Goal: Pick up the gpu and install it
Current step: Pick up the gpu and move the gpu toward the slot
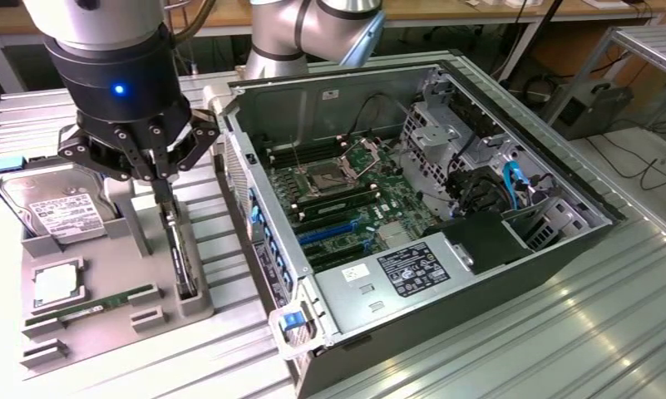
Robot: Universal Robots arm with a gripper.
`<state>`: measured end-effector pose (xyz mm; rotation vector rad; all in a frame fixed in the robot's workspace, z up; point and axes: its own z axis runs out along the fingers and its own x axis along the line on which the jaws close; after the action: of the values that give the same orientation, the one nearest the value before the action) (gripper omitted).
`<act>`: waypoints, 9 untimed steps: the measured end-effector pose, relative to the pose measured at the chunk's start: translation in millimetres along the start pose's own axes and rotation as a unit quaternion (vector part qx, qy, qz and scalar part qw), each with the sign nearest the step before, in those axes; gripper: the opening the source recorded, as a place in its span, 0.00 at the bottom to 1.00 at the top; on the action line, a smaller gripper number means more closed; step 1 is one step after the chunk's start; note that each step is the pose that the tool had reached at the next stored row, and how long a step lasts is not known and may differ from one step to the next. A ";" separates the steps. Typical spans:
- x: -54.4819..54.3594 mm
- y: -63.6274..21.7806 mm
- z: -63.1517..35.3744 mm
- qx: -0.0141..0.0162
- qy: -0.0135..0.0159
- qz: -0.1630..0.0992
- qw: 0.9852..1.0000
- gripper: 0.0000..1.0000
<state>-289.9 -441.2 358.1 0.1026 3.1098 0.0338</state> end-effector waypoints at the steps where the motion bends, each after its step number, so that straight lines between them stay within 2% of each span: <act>1: 0.2 0.8 2.1 0.000 0.000 0.000 1.000 0.17; 3: 0.5 1.7 5.9 0.000 0.000 0.000 1.000 0.17; 5: 0.8 2.1 9.9 0.000 0.000 0.000 1.000 0.30; 6: 1.1 2.1 12.3 0.000 0.000 0.000 1.000 0.30; 7: 1.3 2.0 14.3 0.000 0.000 0.000 1.000 0.36; 9: 2.1 1.9 19.0 0.000 0.000 0.000 1.000 0.36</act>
<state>-291.3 -438.8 339.1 0.1026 3.1089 0.0339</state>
